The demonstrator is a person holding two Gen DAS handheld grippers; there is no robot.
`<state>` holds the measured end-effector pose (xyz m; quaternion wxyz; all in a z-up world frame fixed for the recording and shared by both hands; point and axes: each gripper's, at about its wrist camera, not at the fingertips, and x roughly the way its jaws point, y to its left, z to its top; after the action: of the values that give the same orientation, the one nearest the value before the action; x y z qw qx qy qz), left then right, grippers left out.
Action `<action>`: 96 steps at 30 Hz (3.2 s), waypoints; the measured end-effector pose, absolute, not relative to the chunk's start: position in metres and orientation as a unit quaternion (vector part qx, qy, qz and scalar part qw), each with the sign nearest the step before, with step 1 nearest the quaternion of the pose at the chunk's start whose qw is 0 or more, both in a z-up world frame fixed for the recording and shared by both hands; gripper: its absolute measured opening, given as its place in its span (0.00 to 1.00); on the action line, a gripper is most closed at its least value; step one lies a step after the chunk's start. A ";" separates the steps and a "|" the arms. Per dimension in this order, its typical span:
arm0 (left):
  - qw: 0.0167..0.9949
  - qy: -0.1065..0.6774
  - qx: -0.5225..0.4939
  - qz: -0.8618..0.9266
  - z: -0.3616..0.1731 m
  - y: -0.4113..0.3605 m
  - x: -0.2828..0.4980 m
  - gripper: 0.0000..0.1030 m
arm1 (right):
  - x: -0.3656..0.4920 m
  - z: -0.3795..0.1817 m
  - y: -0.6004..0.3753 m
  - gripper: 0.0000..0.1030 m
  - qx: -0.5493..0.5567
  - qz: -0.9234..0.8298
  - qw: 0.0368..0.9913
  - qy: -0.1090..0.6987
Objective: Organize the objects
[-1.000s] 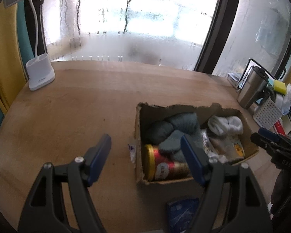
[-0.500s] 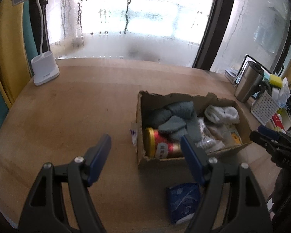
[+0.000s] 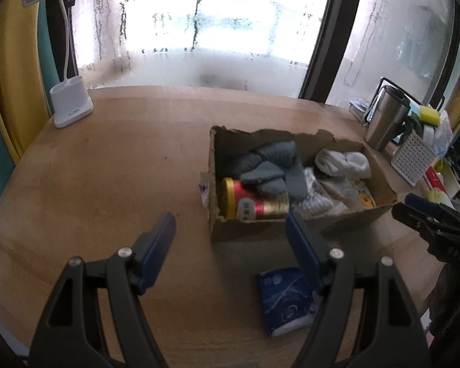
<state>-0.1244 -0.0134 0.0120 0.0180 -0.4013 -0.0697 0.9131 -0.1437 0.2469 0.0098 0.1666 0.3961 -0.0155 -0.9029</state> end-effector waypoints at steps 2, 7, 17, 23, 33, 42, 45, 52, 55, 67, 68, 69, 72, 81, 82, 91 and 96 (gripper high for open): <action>0.021 -0.072 -0.403 0.912 0.011 -0.013 -0.122 0.73 | -0.141 0.009 0.246 0.68 0.397 -0.902 0.169 -0.015; 0.030 -0.075 -0.408 0.909 0.006 -0.008 -0.116 0.73 | -0.134 0.005 0.245 0.68 0.399 -0.901 0.171 -0.015; 0.040 -0.077 -0.417 0.905 -0.006 0.002 -0.107 0.73 | -0.123 -0.003 0.244 0.68 0.406 -0.897 0.176 -0.011; 0.049 -0.076 -0.429 0.899 -0.015 0.009 -0.102 0.73 | -0.118 -0.010 0.247 0.68 0.414 -0.893 0.176 -0.010; 0.064 -0.068 -0.450 0.888 -0.028 0.026 -0.096 0.73 | -0.110 -0.016 0.250 0.68 0.415 -0.892 0.178 -0.018; 0.073 -0.068 -0.473 0.875 -0.045 0.037 -0.092 0.80 | -0.106 -0.025 0.260 0.68 0.420 -0.889 0.177 -0.025; 0.075 -0.071 -0.477 0.873 -0.048 0.040 -0.093 0.87 | -0.106 -0.029 0.262 0.68 0.423 -0.888 0.178 -0.028; 0.067 -0.061 -0.492 0.866 -0.058 0.045 -0.101 0.87 | -0.108 -0.034 0.268 0.68 0.425 -0.886 0.179 -0.038; 0.064 -0.055 -0.497 0.864 -0.061 0.048 -0.102 0.87 | -0.110 -0.036 0.271 0.68 0.426 -0.886 0.179 -0.040; 0.069 -0.028 -0.486 0.871 -0.058 0.057 -0.105 0.65 | -0.117 -0.038 0.276 0.68 0.427 -0.885 0.180 -0.044; 0.070 -0.025 -0.484 0.872 -0.058 0.057 -0.104 0.61 | -0.117 -0.038 0.276 0.68 0.427 -0.885 0.181 -0.044; 0.072 -0.025 -0.483 0.872 -0.057 0.057 -0.103 0.57 | -0.117 -0.038 0.276 0.68 0.426 -0.885 0.181 -0.044; 0.077 -0.025 -0.481 0.873 -0.056 0.058 -0.102 0.55 | -0.118 -0.037 0.275 0.68 0.424 -0.886 0.183 -0.043; 0.094 -0.018 -0.458 0.884 -0.041 0.061 -0.091 0.50 | -0.113 -0.033 0.276 0.68 0.419 -0.889 0.180 -0.041; 0.094 -0.019 -0.456 0.885 -0.040 0.061 -0.090 0.50 | -0.113 -0.032 0.276 0.68 0.419 -0.889 0.181 -0.041; 0.102 -0.022 -0.439 0.893 -0.021 0.064 -0.085 0.50 | -0.111 -0.024 0.279 0.68 0.410 -0.893 0.182 -0.039; 0.101 -0.023 -0.433 0.895 -0.015 0.064 -0.084 0.50 | -0.111 -0.020 0.280 0.68 0.406 -0.895 0.183 -0.039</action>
<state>-0.0843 0.0639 -0.0149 0.1013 -0.4330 -0.0228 0.8954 -0.1114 0.2802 -0.0198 0.1828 0.4058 -0.0393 -0.8946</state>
